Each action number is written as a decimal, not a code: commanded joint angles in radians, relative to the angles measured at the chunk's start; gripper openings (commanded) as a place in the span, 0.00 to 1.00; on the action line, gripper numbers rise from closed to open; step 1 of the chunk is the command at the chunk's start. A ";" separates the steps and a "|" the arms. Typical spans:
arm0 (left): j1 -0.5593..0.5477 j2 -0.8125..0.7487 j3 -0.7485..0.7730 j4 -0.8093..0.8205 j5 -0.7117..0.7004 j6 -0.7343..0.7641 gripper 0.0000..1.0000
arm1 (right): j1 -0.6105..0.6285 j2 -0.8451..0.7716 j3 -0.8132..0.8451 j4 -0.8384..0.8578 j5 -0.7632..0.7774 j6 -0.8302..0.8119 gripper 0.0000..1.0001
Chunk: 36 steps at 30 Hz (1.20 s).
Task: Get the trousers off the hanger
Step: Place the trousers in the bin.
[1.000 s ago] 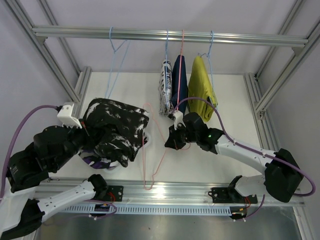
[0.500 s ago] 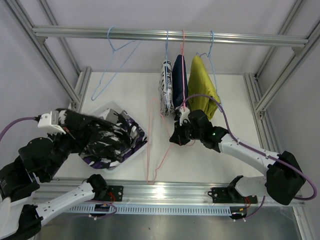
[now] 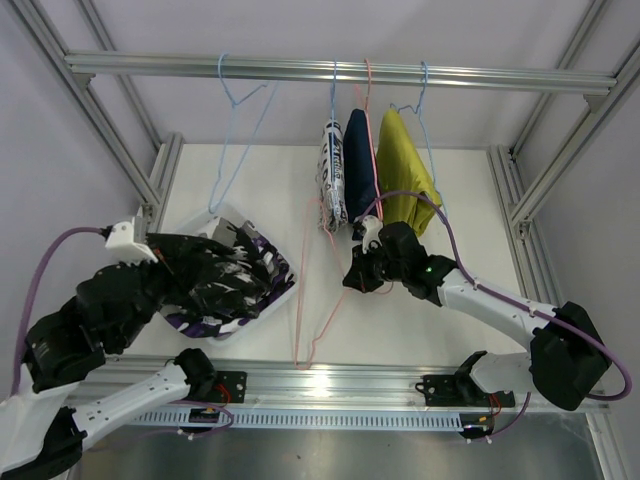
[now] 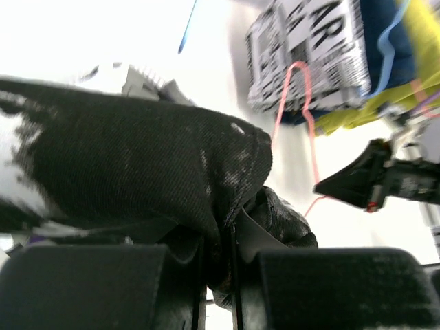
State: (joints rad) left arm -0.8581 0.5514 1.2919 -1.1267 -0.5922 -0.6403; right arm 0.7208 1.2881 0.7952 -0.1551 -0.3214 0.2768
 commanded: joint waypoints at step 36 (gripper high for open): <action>0.126 0.404 -0.265 0.470 -0.413 -0.174 0.31 | -0.006 -0.059 -0.051 0.058 -0.042 0.016 0.00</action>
State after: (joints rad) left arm -0.7811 0.9245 1.0519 -0.6964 -0.9722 -0.7517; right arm 0.7193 1.2633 0.7502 -0.1295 -0.3489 0.2794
